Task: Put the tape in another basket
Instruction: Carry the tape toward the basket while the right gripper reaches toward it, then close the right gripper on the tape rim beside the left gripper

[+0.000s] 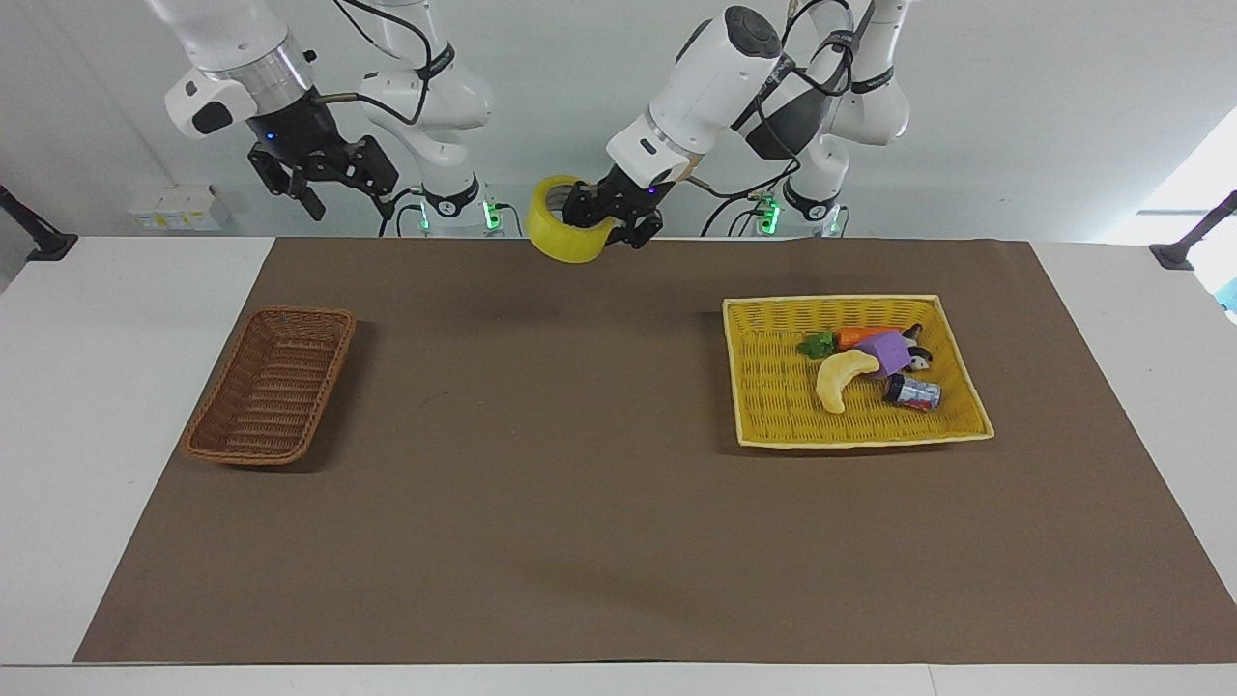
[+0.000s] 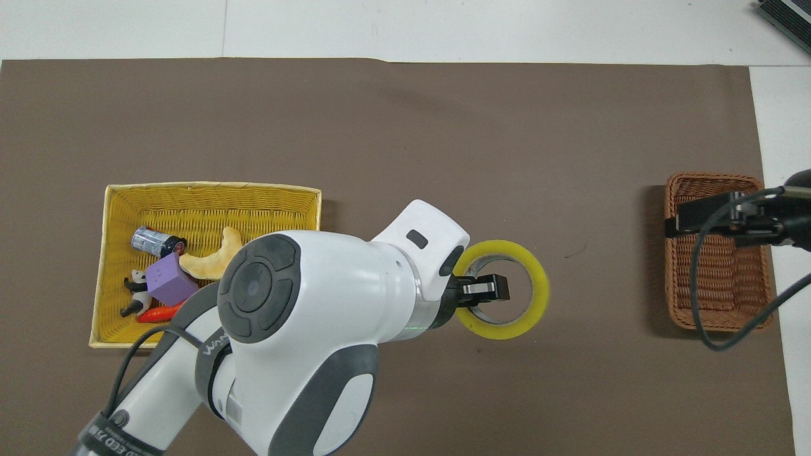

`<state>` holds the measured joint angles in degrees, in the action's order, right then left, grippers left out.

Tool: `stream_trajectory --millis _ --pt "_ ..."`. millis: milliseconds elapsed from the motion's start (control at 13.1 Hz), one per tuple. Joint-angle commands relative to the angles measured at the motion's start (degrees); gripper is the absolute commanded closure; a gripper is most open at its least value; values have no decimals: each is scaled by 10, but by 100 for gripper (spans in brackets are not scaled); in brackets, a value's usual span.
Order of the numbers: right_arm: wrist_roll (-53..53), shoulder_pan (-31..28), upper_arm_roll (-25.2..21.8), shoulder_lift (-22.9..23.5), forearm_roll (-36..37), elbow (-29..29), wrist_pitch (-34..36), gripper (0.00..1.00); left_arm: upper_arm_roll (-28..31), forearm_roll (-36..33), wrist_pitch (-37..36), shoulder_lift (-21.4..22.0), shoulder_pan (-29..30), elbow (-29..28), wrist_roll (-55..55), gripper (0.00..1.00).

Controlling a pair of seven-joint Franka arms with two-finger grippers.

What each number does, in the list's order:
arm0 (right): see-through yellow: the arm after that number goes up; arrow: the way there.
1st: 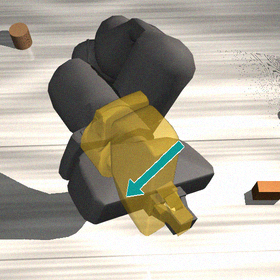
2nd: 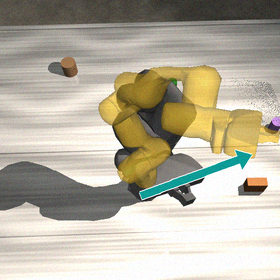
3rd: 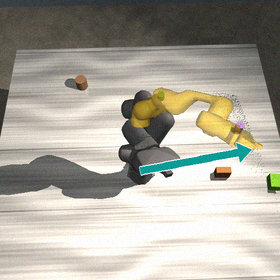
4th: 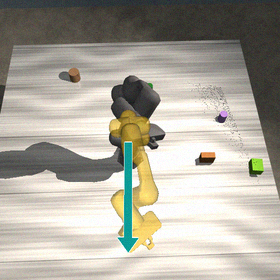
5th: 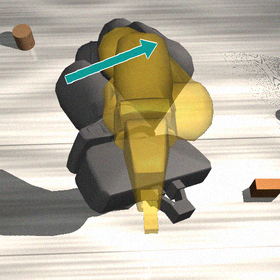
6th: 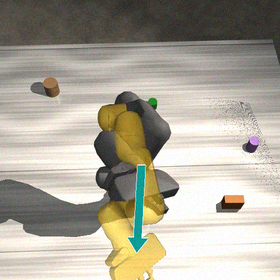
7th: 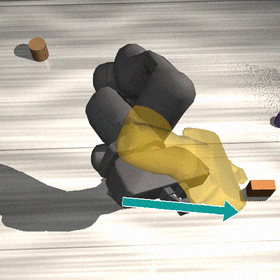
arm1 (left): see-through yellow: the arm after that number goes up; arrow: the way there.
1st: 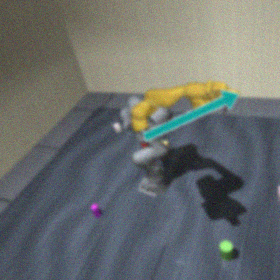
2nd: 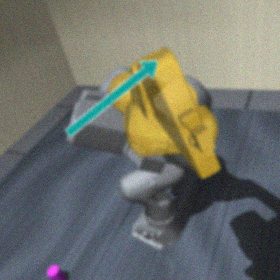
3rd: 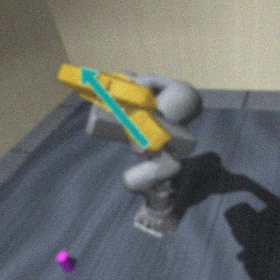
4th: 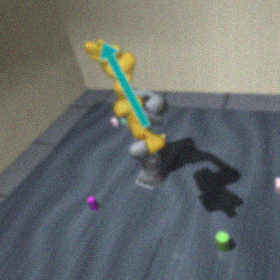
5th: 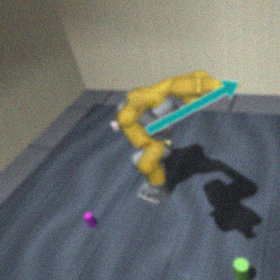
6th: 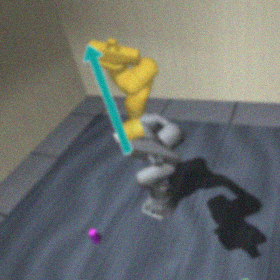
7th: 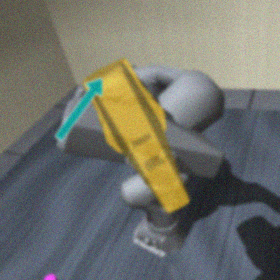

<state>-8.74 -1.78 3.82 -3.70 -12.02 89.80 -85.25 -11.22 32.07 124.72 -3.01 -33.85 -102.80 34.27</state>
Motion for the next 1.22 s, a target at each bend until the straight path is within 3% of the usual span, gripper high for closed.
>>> stream_trajectory --millis 0,229,686,1144 --pt "28 -6 6 -7 -70 25 -17 0 8 36 42 -12 -31 -6 3 100" --pt "32 -6 6 -8 -149 47 -18 0 8 35 94 -41 -55 -1 4 100" --pt "143 -15 5 -42 -210 149 -13 0 -11 48 164 -50 -59 5 4 100" --pt "184 -21 0 -42 -209 151 -6 0 -13 44 185 -57 -60 13 4 100"
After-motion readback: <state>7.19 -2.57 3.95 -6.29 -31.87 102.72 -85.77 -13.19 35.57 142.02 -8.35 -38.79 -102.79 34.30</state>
